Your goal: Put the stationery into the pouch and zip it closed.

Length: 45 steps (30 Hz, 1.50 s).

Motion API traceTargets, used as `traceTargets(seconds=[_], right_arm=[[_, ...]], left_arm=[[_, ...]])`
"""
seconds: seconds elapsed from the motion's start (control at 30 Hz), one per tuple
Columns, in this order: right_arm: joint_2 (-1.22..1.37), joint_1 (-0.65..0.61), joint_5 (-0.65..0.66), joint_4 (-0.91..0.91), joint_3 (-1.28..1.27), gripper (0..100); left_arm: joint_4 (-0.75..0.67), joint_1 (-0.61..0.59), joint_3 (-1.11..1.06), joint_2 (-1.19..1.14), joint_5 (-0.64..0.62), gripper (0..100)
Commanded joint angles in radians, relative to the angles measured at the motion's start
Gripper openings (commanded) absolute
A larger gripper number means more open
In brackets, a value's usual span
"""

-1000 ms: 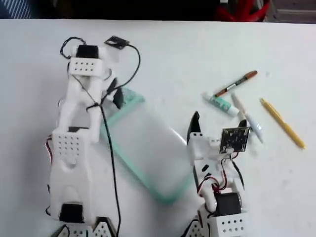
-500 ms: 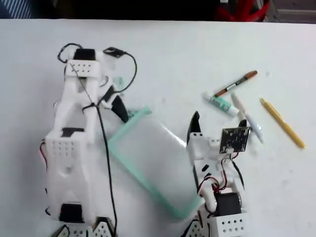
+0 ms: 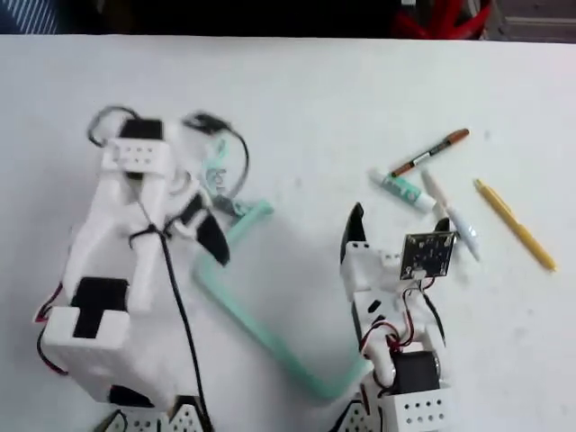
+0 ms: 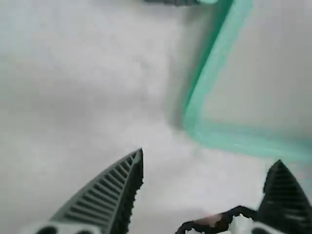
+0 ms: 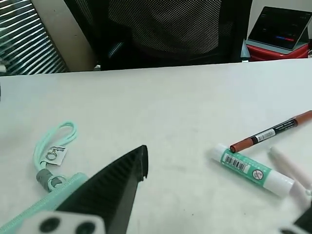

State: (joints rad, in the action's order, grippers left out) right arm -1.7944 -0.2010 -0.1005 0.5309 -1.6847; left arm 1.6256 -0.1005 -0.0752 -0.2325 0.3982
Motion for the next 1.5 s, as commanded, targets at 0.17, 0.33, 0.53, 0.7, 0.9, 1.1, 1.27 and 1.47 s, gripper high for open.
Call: traceTargets(seconds=[0.17, 0.33, 0.53, 0.7, 0.9, 1.1, 1.27, 1.47], right_arm=[[-0.004, 0.002, 0.015, -0.013, -0.006, 49.0], [-0.004, 0.002, 0.015, -0.013, -0.006, 49.0], [-0.004, 0.002, 0.015, -0.012, -0.006, 49.0], [-0.004, 0.002, 0.015, -0.012, -0.006, 49.0], [-0.004, 0.002, 0.015, -0.012, -0.006, 49.0], [-0.004, 0.002, 0.015, -0.012, -0.006, 49.0], [-0.004, 0.002, 0.015, -0.012, -0.006, 49.0], [-0.004, 0.002, 0.015, -0.012, -0.006, 49.0]], left_arm=[[-0.166, -0.004, -0.247, 0.054, 0.006, 38], [-0.264, 0.051, -0.324, 0.054, 0.006, 38], [-0.338, 0.171, -0.338, 0.053, -0.078, 38], [-0.351, 0.197, -0.327, -0.024, -0.103, 38], [-0.215, 0.199, -0.146, -0.200, -0.107, 38], [-0.043, 0.202, 0.114, -0.423, -0.107, 15], [0.060, 0.203, 0.241, -0.529, -0.106, 5], [0.063, 0.211, 0.256, -0.532, -0.104, 2]])
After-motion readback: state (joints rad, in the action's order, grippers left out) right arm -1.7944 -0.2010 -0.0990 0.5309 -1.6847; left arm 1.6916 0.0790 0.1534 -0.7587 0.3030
